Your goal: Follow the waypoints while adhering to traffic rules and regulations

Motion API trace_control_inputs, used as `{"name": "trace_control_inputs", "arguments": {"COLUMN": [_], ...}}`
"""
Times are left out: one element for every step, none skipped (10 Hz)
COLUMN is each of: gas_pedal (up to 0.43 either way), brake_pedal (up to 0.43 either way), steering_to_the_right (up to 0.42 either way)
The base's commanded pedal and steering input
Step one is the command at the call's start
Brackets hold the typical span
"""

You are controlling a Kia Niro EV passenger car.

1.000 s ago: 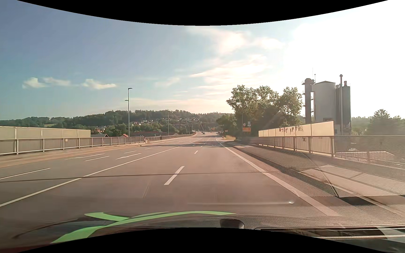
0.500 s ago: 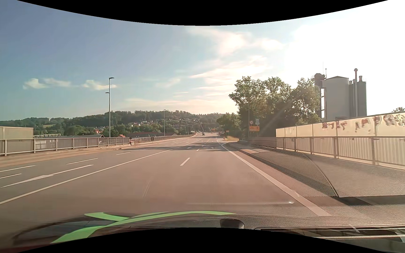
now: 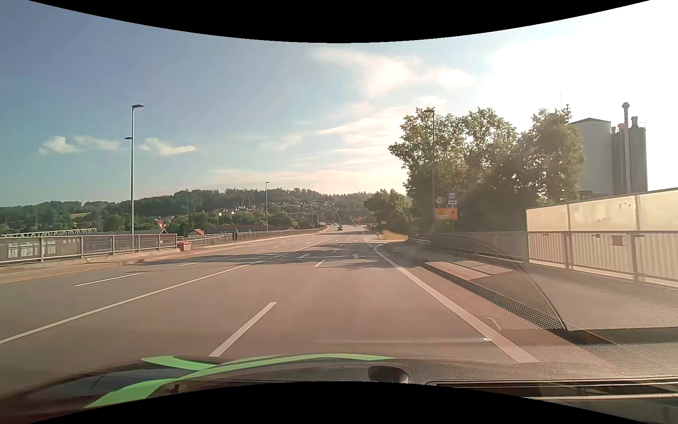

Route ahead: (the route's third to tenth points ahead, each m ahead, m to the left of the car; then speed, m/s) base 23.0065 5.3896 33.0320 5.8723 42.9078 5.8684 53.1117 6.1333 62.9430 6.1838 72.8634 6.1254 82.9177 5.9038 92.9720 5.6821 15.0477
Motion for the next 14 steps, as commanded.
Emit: {"name": "trace_control_inputs", "arguments": {"gas_pedal": [0.079,0.059,0.059,0.059,0.059,0.059,0.059,0.059,0.059,0.059,0.067,0.067,0.067,0.067], "brake_pedal": [0.000,0.000,0.000,0.000,0.000,0.000,0.000,0.000,0.000,0.000,0.000,0.000,0.000,0.000], "steering_to_the_right": [-0.007,-0.010,-0.010,-0.009,-0.006,-0.004,-0.003,-0.003,-0.003,-0.003,-0.003,-0.003,-0.003,-0.003]}}
